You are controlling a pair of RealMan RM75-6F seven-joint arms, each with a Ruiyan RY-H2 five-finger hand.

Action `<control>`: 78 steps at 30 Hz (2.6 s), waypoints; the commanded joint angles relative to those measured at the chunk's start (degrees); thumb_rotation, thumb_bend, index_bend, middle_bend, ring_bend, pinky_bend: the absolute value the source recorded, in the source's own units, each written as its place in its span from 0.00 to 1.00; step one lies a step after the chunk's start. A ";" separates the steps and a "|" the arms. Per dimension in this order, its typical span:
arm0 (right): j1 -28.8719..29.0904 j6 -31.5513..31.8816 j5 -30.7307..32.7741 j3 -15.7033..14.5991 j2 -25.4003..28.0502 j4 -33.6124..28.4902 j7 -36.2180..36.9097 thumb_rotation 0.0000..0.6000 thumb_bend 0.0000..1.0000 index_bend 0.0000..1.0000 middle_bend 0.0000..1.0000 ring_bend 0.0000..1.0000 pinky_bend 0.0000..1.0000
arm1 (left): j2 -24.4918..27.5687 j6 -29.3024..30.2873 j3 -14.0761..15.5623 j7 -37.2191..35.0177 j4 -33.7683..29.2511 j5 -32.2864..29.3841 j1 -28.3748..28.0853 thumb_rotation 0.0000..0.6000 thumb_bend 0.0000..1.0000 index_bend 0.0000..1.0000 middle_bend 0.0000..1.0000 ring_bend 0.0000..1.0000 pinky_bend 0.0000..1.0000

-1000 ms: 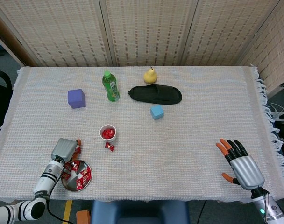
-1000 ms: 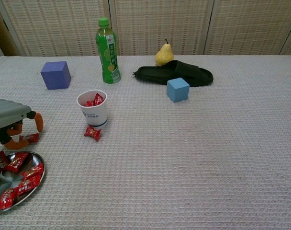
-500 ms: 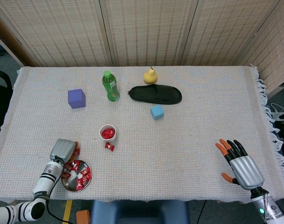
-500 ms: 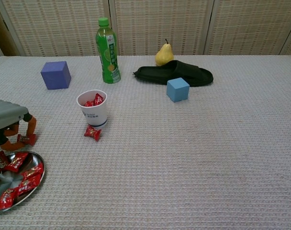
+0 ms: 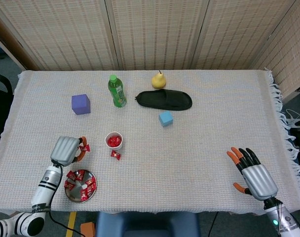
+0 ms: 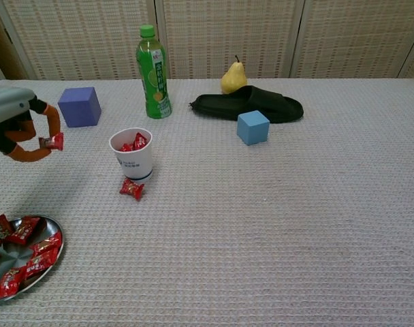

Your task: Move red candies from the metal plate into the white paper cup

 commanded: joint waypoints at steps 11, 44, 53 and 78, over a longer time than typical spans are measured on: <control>0.17 -0.37 1.76 0.73 0.20 0.40 0.68 1.00 0.10 0.00 0.00 0.00 0.00 | -7.39 -5.36 -6.37 7.15 2.05 -4.52 -9.59 1.00 0.36 0.53 1.00 1.00 1.00; -0.07 0.18 -0.10 -0.31 0.39 -0.15 0.44 1.00 0.10 0.00 0.00 0.00 0.00 | -5.33 -0.86 6.47 8.57 -4.03 8.88 -5.28 1.00 0.37 0.24 1.00 1.00 1.00; -0.52 1.22 -1.84 -1.10 0.77 -0.40 0.76 1.00 0.10 0.00 0.00 0.00 0.00 | -14.04 3.47 10.76 22.75 11.82 18.61 -3.30 1.00 0.37 0.24 1.00 1.00 1.00; -0.69 1.42 -1.18 -0.68 1.06 -0.33 1.19 1.00 0.10 0.00 0.00 0.00 0.00 | -21.06 -3.31 7.31 20.40 24.69 18.80 -4.17 1.00 0.37 0.27 1.00 1.00 1.00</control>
